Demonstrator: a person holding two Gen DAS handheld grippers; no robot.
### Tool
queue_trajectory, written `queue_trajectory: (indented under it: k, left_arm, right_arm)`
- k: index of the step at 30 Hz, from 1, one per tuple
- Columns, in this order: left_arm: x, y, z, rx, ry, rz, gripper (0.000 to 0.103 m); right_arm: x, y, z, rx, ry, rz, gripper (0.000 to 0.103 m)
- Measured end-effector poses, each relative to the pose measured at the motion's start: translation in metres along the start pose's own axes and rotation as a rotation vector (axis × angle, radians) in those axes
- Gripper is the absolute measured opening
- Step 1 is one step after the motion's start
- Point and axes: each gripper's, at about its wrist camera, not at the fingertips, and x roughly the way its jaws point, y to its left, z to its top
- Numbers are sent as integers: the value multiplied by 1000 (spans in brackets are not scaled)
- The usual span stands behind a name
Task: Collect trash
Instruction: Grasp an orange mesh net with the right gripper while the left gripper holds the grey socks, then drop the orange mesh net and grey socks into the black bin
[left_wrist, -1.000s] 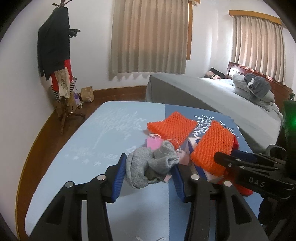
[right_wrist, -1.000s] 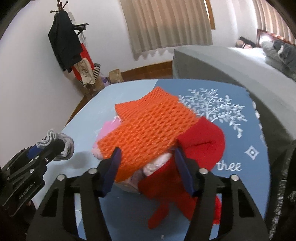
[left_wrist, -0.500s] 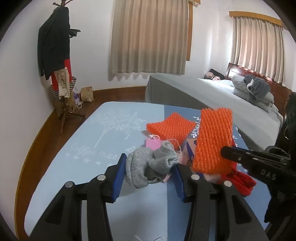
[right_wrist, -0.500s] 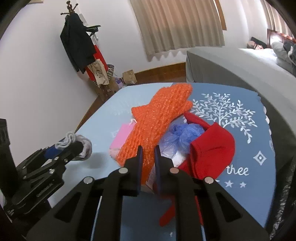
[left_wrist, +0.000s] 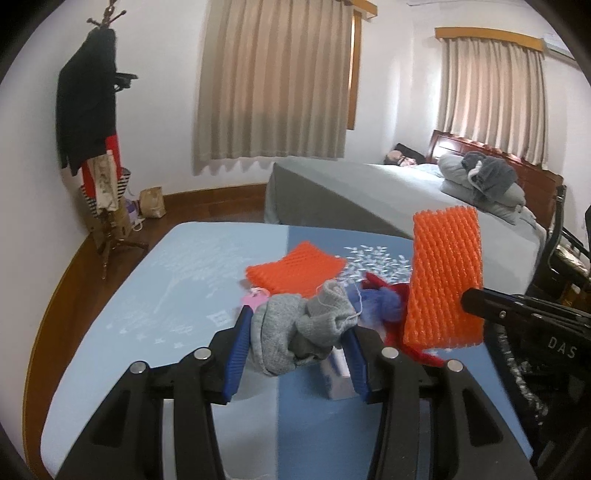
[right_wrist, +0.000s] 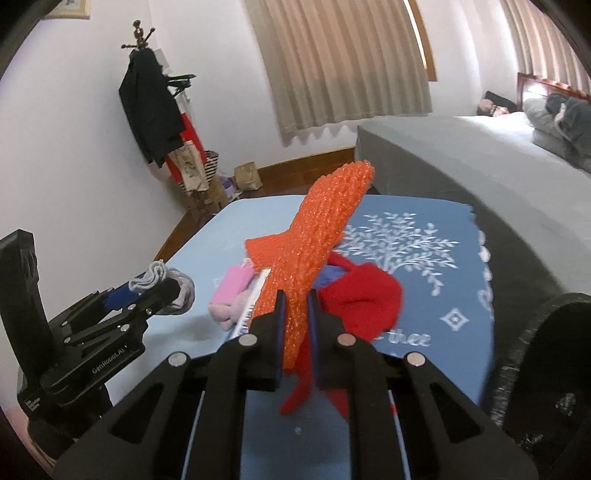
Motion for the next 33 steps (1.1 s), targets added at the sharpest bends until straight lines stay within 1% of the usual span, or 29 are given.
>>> queue_trajectory:
  k: [10, 17, 27, 33]
  left_arm:
    - [1, -51, 6, 48, -7, -104, 47]
    - [4, -104, 7, 87, -7, -211, 47]
    - [7, -187, 7, 163, -12, -369, 47]
    - [11, -232, 3, 207, -6, -446, 47]
  right_arm:
    - [-38, -43, -14, 44, -24, -105, 11]
    - [-72, -83, -28, 99, -37, -196, 11]
    - [-122, -143, -62, 196, -50, -351, 11]
    - [-150, -173, -83, 248, -59, -432, 11]
